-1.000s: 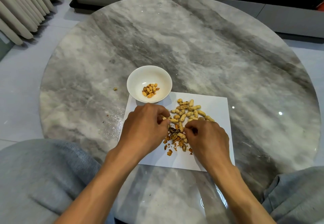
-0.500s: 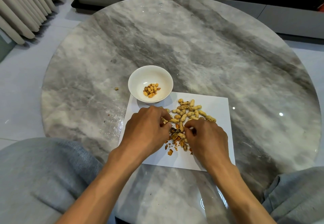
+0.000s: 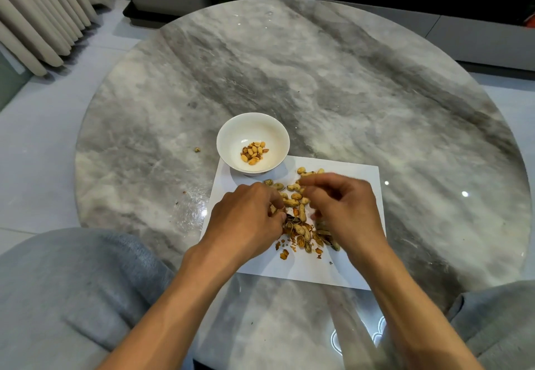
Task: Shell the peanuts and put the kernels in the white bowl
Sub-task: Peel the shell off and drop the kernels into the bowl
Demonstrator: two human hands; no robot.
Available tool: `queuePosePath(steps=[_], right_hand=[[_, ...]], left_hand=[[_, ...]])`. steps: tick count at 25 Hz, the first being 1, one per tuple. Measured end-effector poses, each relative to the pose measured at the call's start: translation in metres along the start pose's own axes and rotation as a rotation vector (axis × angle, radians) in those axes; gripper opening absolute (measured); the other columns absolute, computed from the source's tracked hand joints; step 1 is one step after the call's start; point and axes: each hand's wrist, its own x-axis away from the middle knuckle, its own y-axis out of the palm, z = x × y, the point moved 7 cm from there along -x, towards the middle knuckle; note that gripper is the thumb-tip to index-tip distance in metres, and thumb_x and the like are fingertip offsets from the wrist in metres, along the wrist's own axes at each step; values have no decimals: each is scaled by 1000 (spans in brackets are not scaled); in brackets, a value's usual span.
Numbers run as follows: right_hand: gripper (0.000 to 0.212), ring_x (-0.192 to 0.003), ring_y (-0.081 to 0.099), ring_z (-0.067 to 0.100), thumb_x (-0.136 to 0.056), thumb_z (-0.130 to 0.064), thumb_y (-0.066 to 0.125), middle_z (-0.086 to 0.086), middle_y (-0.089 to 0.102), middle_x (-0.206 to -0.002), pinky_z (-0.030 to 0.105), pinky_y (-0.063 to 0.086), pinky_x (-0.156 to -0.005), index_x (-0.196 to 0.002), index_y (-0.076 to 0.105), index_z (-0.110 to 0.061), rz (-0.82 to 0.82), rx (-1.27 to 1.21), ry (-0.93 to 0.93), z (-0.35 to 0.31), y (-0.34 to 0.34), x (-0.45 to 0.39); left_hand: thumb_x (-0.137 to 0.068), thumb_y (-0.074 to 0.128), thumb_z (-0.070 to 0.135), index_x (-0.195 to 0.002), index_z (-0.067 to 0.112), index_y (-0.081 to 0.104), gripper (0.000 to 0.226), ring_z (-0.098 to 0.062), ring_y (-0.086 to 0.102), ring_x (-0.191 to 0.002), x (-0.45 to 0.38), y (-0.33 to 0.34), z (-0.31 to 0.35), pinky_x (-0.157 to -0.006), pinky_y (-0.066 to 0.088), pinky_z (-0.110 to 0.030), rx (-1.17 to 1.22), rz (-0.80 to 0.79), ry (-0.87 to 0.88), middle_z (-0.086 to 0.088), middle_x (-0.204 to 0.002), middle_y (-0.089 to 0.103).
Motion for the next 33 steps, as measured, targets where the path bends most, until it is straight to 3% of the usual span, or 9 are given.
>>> queuePosePath(steps=[5, 9, 12, 15, 19, 23, 28, 30, 33], right_hand=[[25, -60, 59, -3, -93, -7, 59, -10, 71, -80, 22, 50, -62, -103, 78, -21, -65, 49, -153, -49, 29, -41], [26, -77, 62, 6, -95, -26, 65, -6, 69, -89, 24, 48, -73, -120, 72, -24, -82, 391, -270, -63, 37, -58], [17, -75, 64, 11, -91, -27, 67, -10, 68, -81, 30, 51, -70, -106, 75, -26, -4, 507, -211, -38, 3, -25], [10, -72, 64, 15, -86, -25, 69, -9, 66, -73, 29, 47, -63, -93, 75, -29, -74, 636, -92, 2, -12, 23], [11, -82, 63, 21, -85, -32, 68, -8, 68, -79, 33, 49, -68, -94, 73, -29, -106, 750, -79, 25, -1, 30], [14, -88, 64, 21, -88, -39, 67, -7, 71, -90, 35, 52, -71, -96, 72, -29, -114, 822, -59, 36, 5, 28], [7, -62, 58, 7, -84, -25, 71, -12, 62, -60, 26, 42, -56, -77, 72, -24, -66, 556, 12, 35, -2, 24], [12, -50, 55, 6, -89, -17, 70, -9, 63, -55, 24, 43, -52, -78, 73, -20, -93, 237, 116, 34, -9, 28], [9, -56, 57, 16, -93, -9, 66, 2, 69, -63, 30, 48, -49, -89, 74, -7, -130, -168, 228, 29, -17, 37]], left_hand=[[-93, 61, 36, -117, 30, 69, 26, -21, 66, -86, -1, -7, -7, -67, 47, -29, 2, 15, -12, 5, -95, 72], [-93, 61, 33, -114, 30, 70, 23, -23, 65, -88, -3, -7, -10, -71, 51, -31, -8, 7, -15, 2, -100, 71], [-91, 65, 33, -110, 33, 71, 20, -22, 65, -89, -2, -4, -7, -68, 45, -28, 2, -20, 2, 3, -103, 70], [-87, 71, 32, -104, 37, 72, 18, -16, 64, -84, 0, 4, 5, -65, 44, -27, 81, -69, 46, 8, -94, 68], [-85, 67, 20, -104, 42, 74, 30, -13, 59, -72, 9, 20, 19, -53, 36, -22, 53, -164, 173, 13, -72, 61], [-84, 70, 21, -101, 39, 75, 25, -14, 62, -76, 7, 23, 15, -55, 38, -22, 47, -135, 159, 13, -74, 63], [-85, 72, 27, -98, 33, 75, 15, -16, 66, -81, 4, 22, 12, -67, 52, -28, 50, -99, 110, 9, -85, 70], [-86, 73, 24, -101, 32, 75, 17, -9, 66, -82, 3, 18, 14, -75, 55, -28, 214, -78, 90, 11, -85, 69], [-85, 76, 15, -100, 31, 76, 22, -1, 64, -73, 5, 10, 24, -74, 56, -22, 612, -86, 113, 8, -82, 72]])
